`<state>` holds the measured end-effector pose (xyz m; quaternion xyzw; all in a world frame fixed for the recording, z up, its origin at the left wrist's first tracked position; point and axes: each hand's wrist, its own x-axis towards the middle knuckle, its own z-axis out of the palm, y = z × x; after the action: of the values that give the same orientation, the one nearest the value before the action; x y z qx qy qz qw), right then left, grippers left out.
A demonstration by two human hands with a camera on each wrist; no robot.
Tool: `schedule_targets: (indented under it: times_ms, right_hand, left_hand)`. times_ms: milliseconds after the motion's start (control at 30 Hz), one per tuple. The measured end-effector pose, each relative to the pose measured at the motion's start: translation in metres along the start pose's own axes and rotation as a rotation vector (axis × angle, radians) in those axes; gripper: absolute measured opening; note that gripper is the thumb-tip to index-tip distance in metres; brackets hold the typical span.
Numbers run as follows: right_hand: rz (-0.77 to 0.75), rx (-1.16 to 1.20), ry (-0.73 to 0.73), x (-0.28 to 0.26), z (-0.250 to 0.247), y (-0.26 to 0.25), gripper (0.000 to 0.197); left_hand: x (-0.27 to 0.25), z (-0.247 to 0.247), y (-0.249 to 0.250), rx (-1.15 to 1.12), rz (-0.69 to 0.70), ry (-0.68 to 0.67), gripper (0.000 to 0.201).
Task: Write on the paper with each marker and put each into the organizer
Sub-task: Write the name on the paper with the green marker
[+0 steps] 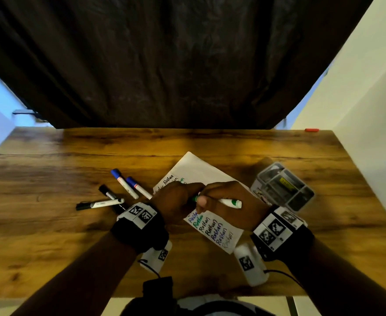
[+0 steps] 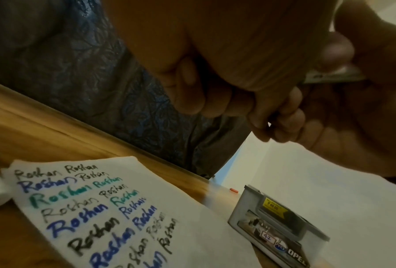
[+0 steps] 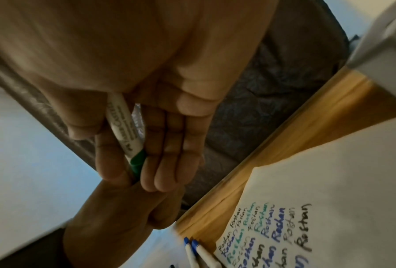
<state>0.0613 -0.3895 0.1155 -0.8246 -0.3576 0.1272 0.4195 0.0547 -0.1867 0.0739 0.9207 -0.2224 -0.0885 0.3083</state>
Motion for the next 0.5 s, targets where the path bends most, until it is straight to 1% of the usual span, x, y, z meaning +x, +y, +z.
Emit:
schedule_targets:
  times_ms: [100, 167, 200, 233, 300, 367, 400, 467, 500]
  right_hand:
    - [-0.096, -0.031, -0.031, -0.001, -0.010, 0.001, 0.040]
    - [-0.161, -0.095, -0.065, -0.005, -0.023, -0.005, 0.044]
    - [-0.195, -0.105, -0.060, -0.008, -0.034, -0.005, 0.041]
    - [-0.220, -0.108, -0.043, -0.013, -0.047, -0.005, 0.037]
    - [-0.239, -0.085, 0.065, -0.026, -0.074, 0.006, 0.030]
    - [-0.108, 0.084, 0.194, -0.034, -0.091, 0.030, 0.023]
    - [-0.051, 0.120, 0.210, -0.038, -0.093, 0.040, 0.022]
    - [-0.023, 0.008, 0.146, -0.039, -0.084, 0.050, 0.025]
    - [-0.016, -0.029, 0.098, -0.039, -0.075, 0.057, 0.028]
  left_hand:
    - [0.008, 0.001, 0.010, -0.010, 0.075, -0.019, 0.031]
    - [0.011, 0.000, 0.013, -0.026, 0.071, -0.043, 0.032]
    - [0.011, -0.004, 0.010, -0.045, 0.021, -0.058, 0.027]
    - [0.008, -0.010, 0.002, -0.072, -0.058, -0.059, 0.022]
    - [-0.005, -0.028, -0.022, -0.106, -0.236, -0.038, 0.016]
    - [-0.019, -0.041, -0.045, -0.060, -0.372, -0.018, 0.019]
    - [-0.021, -0.040, -0.053, -0.019, -0.421, -0.018, 0.020]
    - [-0.015, -0.027, -0.056, 0.015, -0.486, -0.053, 0.023]
    - [-0.009, -0.017, -0.054, 0.028, -0.494, -0.072, 0.028]
